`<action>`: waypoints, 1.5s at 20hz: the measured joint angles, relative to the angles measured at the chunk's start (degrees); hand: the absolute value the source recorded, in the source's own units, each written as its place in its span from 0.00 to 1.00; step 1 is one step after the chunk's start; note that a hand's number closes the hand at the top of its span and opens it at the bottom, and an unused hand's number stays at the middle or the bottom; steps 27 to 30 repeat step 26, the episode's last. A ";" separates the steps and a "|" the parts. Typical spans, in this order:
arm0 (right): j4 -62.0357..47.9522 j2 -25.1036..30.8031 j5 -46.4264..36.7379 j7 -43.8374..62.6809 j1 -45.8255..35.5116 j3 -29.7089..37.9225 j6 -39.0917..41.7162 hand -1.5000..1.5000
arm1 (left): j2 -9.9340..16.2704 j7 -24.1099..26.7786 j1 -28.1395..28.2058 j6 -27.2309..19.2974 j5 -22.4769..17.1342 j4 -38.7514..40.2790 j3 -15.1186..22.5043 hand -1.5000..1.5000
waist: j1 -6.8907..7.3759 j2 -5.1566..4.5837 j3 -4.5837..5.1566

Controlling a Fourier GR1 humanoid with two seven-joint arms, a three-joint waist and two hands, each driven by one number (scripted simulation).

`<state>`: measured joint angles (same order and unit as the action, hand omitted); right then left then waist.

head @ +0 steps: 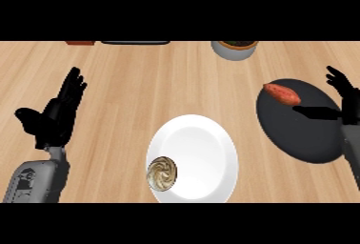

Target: Pick the sweet potato from the plate and place it in the pan

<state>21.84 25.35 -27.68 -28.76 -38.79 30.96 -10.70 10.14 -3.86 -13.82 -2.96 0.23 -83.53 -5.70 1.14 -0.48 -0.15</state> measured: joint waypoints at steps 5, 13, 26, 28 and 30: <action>2.50 1.16 7.35 -4.20 3.49 4.57 7.49 0.00 | 1.07 -1.27 0.70 0.41 -0.79 -1.08 -1.28 0.50 | -1.20 0.54 0.12; 13.50 2.34 15.77 -9.58 18.38 6.56 26.79 0.00 | 1.86 -0.80 2.79 0.59 -1.18 -1.37 -2.71 0.50 | -3.44 1.26 0.32; 54.50 -2.99 30.36 2.76 48.56 11.30 42.18 0.00 | 0.19 -0.55 2.81 -0.64 0.15 -1.62 -1.46 0.50 | -3.16 0.94 0.36; 54.50 -2.99 30.36 2.76 48.56 11.30 42.18 0.00 | 0.19 -0.55 2.81 -0.64 0.15 -1.62 -1.46 0.50 | -3.16 0.94 0.36; 54.50 -2.99 30.36 2.76 48.56 11.30 42.18 0.00 | 0.19 -0.55 2.81 -0.64 0.15 -1.62 -1.46 0.50 | -3.16 0.94 0.36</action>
